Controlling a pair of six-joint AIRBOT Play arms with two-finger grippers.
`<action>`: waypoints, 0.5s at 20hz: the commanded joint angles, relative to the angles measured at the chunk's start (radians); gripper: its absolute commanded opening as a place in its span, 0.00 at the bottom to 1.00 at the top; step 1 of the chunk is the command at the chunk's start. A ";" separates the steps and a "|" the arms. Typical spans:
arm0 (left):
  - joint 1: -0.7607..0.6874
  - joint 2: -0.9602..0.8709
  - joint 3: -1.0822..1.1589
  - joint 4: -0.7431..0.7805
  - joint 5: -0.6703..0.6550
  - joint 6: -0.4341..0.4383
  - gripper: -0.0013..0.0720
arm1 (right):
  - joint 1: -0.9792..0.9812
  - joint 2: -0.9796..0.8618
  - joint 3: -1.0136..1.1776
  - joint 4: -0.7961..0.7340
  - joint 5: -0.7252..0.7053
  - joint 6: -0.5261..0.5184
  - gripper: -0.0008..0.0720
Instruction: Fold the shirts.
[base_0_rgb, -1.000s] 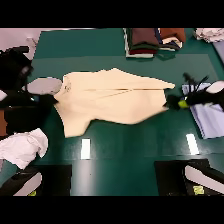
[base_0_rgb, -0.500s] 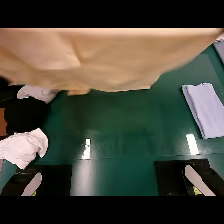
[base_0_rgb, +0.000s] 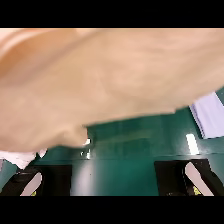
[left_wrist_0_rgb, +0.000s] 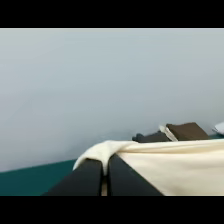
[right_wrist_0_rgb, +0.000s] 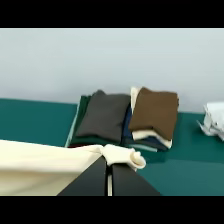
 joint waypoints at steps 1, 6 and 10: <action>0.000 -0.146 -0.065 -0.093 -0.109 -0.005 0.05 | 0.070 -0.112 -0.019 -0.009 0.098 0.030 0.03; -0.005 -0.428 -0.351 -0.090 -0.120 0.005 0.05 | 0.312 -0.309 -0.315 -0.403 0.100 0.054 0.03; -0.063 -0.690 -0.460 -0.084 -0.037 0.108 0.05 | 0.420 -0.527 -0.436 -0.495 -0.023 0.060 0.03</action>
